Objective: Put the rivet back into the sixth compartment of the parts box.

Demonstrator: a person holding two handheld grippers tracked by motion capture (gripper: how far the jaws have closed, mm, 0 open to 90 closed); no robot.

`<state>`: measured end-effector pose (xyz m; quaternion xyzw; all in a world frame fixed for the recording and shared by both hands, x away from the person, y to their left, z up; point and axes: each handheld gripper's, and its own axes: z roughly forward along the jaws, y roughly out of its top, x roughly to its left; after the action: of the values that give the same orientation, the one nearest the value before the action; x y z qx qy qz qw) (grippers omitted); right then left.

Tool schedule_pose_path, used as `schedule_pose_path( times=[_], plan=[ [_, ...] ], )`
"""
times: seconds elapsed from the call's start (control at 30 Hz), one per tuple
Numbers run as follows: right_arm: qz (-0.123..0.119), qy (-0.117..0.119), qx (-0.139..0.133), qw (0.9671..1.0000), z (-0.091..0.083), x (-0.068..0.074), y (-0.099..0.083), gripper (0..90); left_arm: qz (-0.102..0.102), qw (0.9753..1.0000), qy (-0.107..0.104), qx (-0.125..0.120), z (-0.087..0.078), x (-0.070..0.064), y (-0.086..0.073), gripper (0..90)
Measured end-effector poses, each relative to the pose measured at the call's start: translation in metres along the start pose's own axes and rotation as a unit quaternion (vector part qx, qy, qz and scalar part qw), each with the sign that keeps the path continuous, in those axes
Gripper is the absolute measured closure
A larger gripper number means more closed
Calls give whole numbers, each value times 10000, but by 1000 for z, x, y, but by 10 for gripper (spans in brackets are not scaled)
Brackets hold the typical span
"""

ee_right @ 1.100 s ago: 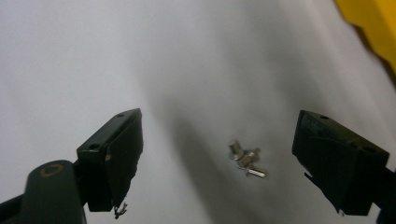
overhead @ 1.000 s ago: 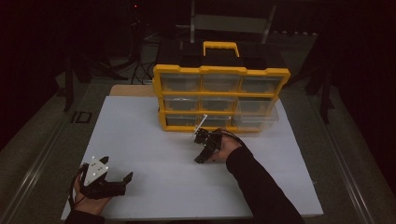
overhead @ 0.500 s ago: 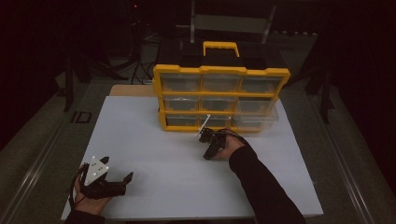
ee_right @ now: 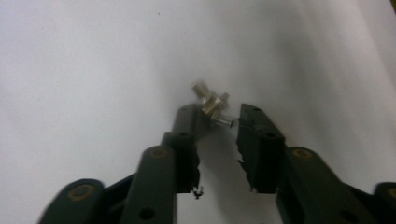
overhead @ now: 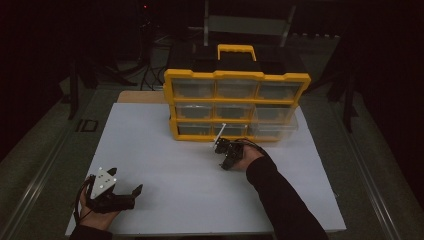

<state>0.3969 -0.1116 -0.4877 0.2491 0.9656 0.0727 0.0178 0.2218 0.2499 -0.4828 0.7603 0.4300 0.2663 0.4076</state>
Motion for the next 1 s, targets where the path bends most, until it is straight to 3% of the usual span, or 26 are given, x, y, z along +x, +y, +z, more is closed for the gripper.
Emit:
schedule_pose_path(
  times=[0.13,0.63,0.8,1.0],
  plan=[
    [-18,12,64,10000,-1,-1,-1,810,1,10000,4,0,0,0,0,6],
    [-159,64,92,9998,-6,2,-11,821,4,10000,19,8,0,0,0,7],
    [-75,103,49,9999,-13,6,-12,821,-5,10000,15,9,0,0,0,7],
    [-171,92,-26,9998,-27,15,-11,821,-2,10000,15,11,0,0,0,7]
  ],
)
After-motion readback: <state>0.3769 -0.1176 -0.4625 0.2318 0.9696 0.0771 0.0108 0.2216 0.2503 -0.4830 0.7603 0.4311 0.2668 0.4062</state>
